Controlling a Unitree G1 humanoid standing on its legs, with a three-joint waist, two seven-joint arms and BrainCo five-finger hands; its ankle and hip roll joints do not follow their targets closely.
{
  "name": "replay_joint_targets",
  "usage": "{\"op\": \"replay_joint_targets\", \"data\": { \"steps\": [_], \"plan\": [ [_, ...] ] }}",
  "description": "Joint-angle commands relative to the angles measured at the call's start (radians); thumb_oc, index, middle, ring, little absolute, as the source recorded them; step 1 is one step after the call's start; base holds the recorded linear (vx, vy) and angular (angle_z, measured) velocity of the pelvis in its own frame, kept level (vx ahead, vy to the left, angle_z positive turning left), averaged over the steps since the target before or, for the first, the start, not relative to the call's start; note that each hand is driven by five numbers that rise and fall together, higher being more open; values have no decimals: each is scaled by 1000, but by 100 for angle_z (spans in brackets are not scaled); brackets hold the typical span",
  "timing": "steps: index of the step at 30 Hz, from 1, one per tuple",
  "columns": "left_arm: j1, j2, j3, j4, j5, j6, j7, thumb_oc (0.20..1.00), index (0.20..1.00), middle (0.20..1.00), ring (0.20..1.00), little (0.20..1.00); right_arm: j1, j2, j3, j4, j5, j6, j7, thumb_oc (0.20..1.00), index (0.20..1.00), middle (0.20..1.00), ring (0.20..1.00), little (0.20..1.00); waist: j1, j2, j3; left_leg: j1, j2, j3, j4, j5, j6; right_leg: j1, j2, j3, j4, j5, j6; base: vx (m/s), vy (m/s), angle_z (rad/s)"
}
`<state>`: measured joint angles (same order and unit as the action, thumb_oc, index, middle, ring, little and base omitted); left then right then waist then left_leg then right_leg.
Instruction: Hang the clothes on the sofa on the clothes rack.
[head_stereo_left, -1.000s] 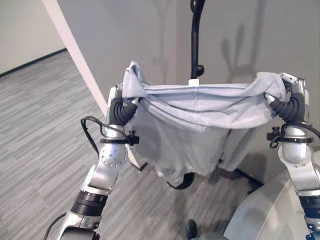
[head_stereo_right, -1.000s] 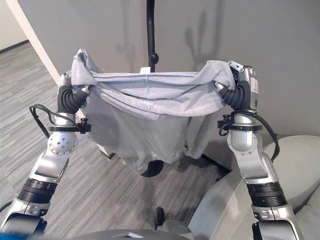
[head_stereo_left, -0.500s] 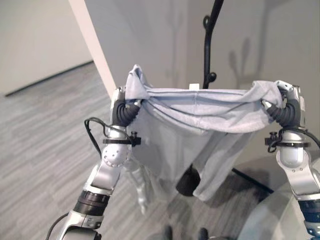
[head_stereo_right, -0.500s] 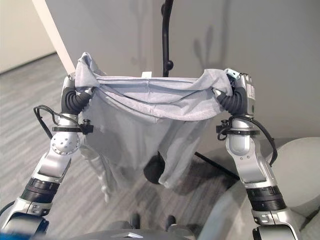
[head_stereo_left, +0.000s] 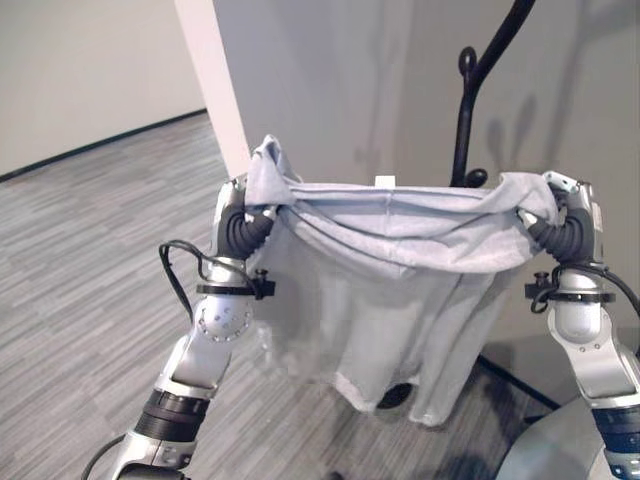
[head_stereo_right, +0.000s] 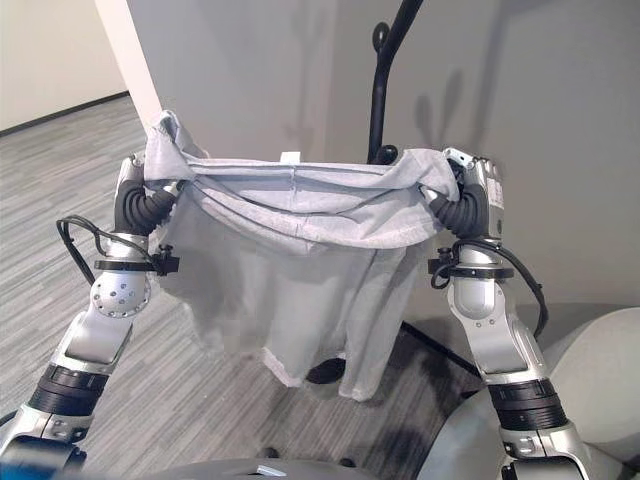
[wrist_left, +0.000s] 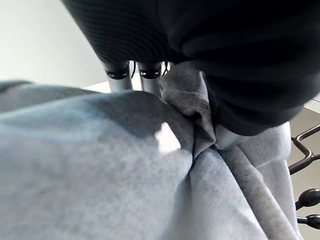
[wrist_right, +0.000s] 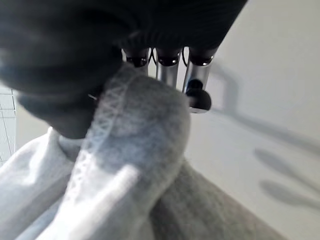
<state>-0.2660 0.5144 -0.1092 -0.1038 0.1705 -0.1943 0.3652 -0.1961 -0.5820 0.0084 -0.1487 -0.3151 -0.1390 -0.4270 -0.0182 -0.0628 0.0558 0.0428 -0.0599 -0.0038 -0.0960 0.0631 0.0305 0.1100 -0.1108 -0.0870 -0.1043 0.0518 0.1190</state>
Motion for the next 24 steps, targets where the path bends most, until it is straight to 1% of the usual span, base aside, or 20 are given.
{"op": "replay_joint_targets", "data": {
  "steps": [1, 15, 17, 19, 20, 21, 22, 24],
  "plan": [
    [-26, 36, 102, 34, -28, -4, 54, 200, 200, 200, 200, 200, -52, -41, -143, 51, 12, 30, -66, 200, 200, 200, 200, 200, 24, 28, -48, 25, 82, -7, 9, -76, -90, -8, 20, -1, 18, -48, 23, 0, 0, 0],
    [-98, 55, 77, 21, -24, -6, 54, 200, 200, 200, 200, 200, -45, -40, -181, 31, 0, 28, -95, 200, 200, 200, 200, 200, 4, 36, -57, 48, 83, -3, 9, -94, -84, 0, 13, 0, 17, -51, 28, 2, 0, 0],
    [-193, 76, 21, 36, -20, -8, 48, 200, 200, 200, 200, 200, -90, -86, -178, 51, 5, 29, -107, 200, 200, 200, 200, 200, -7, 36, -62, 51, 85, 1, 9, -97, -85, 2, 12, 1, 17, -51, 32, 0, 0, 0],
    [-226, 81, 2, 45, -19, -10, 47, 200, 200, 200, 200, 200, -106, -103, -174, 62, 7, 30, -108, 200, 200, 200, 200, 200, -8, 35, -61, 52, 85, 1, 9, -98, -85, 1, 13, 2, 17, -50, 32, 0, 0, 0],
    [-285, 92, -34, 58, -16, -10, 44, 200, 200, 200, 200, 200, -138, -140, -158, 79, 12, 33, -108, 200, 200, 200, 200, 200, -12, 34, -64, 53, 87, 4, 9, -99, -86, 1, 13, 1, 17, -50, 33, 0, 0, 0],
    [-290, 92, -35, 62, -16, -11, 46, 200, 200, 200, 200, 200, -142, -142, -158, 82, 13, 32, -109, 200, 200, 200, 200, 200, -11, 34, -62, 53, 87, 4, 9, -99, -86, 1, 13, 1, 17, -50, 34, 0, 0, 0],
    [-352, 101, -69, 81, -19, -12, 48, 200, 200, 200, 200, 200, -179, -172, -142, 100, 22, 33, -111, 200, 200, 200, 200, 200, -14, 33, -62, 53, 88, 5, 9, -100, -87, -1, 14, 3, 17, -48, 35, 0, 0, 0],
    [-397, 107, -99, 93, -23, -11, 51, 200, 200, 200, 200, 200, -217, -204, -124, 116, 28, 35, -114, 200, 200, 200, 200, 200, -17, 32, -64, 53, 89, 6, 9, -100, -87, -4, 13, 3, 17, -46, 37, 0, 0, 0]
  ]
}}
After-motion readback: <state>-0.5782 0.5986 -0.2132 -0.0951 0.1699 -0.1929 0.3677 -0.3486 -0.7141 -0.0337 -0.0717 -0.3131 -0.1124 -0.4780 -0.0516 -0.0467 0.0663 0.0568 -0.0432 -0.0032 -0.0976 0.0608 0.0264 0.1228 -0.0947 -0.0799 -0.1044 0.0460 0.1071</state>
